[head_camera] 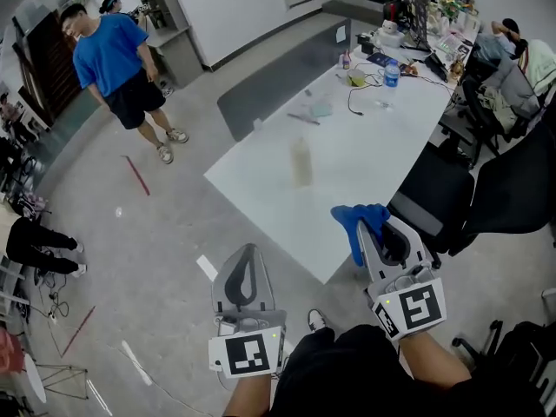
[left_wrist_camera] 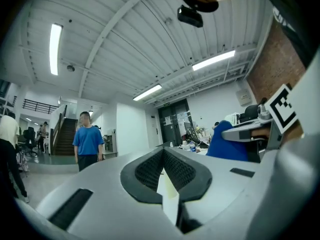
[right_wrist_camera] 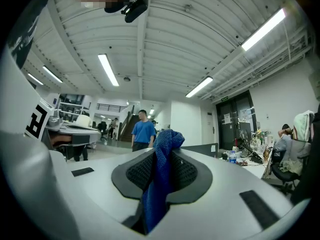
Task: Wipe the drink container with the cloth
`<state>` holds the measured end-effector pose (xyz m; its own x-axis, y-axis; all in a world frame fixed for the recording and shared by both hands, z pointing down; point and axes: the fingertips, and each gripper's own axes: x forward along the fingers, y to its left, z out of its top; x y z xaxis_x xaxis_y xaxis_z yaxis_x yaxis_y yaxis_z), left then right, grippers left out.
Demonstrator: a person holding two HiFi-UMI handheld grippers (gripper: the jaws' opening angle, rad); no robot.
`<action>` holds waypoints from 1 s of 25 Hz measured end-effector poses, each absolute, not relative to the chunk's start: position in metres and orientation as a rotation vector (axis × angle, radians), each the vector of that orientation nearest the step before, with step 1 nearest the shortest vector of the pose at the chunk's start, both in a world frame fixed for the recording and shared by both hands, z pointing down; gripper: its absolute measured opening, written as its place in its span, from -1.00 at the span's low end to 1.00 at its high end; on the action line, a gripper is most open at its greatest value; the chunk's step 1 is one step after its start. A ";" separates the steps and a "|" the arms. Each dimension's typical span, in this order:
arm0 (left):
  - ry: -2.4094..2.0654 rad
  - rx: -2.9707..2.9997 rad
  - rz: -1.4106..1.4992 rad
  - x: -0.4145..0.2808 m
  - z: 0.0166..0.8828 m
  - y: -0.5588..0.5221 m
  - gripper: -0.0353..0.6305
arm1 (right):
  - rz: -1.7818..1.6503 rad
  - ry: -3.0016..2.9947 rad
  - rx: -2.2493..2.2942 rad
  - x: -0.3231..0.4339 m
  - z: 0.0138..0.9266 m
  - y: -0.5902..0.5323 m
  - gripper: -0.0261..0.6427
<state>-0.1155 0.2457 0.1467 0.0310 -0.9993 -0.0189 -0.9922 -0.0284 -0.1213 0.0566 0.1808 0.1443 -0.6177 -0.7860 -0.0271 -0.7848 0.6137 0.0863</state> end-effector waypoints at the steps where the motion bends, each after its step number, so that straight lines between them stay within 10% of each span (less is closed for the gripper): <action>1: 2.108 -2.199 -0.105 -0.117 0.147 0.238 -0.88 | -0.138 -2.799 1.383 0.055 0.144 0.176 -0.75; 25: 2.212 -2.210 -0.185 -0.115 0.186 0.075 -0.88 | -0.055 -2.841 1.222 0.030 0.170 0.006 -0.75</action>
<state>-0.1153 0.0752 0.1858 -0.0047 -0.9970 0.0770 -0.9959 -0.0023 -0.0902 0.0297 0.0057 0.1698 -0.6870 -0.7260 0.0307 -0.7243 0.6876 0.0516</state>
